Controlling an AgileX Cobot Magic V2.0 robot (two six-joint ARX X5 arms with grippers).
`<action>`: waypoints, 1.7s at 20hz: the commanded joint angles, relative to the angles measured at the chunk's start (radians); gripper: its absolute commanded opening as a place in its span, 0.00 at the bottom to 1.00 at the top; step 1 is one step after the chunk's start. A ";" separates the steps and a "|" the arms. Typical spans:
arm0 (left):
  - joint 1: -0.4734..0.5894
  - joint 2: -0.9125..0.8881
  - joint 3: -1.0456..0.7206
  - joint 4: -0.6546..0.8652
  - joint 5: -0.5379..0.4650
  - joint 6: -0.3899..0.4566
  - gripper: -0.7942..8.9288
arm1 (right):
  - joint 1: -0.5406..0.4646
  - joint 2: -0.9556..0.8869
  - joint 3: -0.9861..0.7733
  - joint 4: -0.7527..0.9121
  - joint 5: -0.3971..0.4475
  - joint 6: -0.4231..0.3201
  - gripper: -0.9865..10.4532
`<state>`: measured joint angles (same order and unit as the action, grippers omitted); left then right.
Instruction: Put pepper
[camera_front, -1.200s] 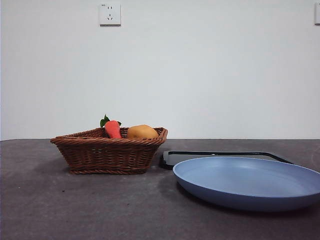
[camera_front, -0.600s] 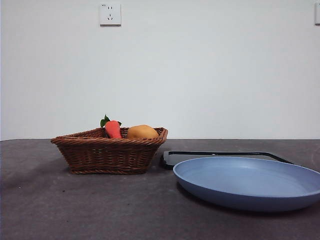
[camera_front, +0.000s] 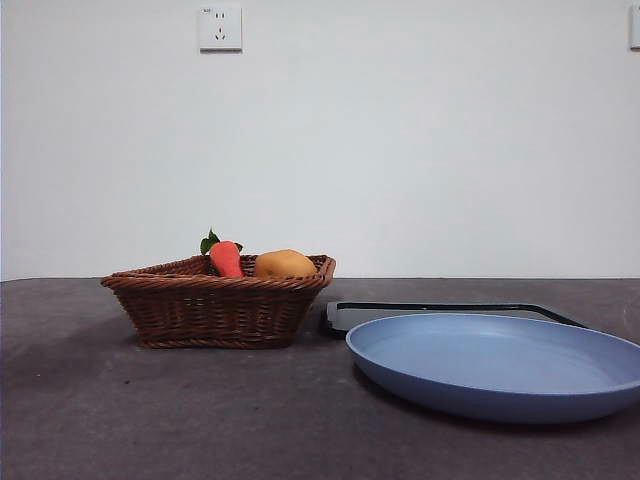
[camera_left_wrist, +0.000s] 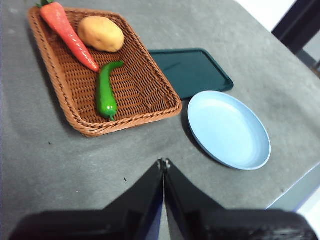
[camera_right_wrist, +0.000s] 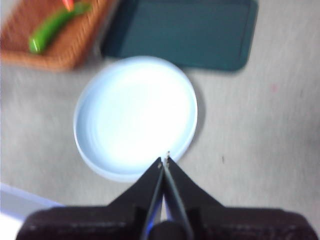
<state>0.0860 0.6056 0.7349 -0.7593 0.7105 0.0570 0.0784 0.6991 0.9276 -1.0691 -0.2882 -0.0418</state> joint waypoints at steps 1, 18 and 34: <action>-0.002 0.002 0.014 0.002 0.004 0.026 0.09 | 0.002 0.016 0.016 0.010 -0.001 -0.035 0.10; -0.002 0.002 0.014 0.003 0.001 0.017 0.43 | 0.015 0.412 0.016 0.170 -0.002 -0.026 0.35; -0.002 0.002 0.014 0.003 -0.002 0.018 0.43 | 0.037 0.925 0.016 0.428 -0.002 -0.031 0.30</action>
<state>0.0860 0.6064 0.7349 -0.7624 0.7097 0.0639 0.1085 1.6066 0.9276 -0.6487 -0.2882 -0.0681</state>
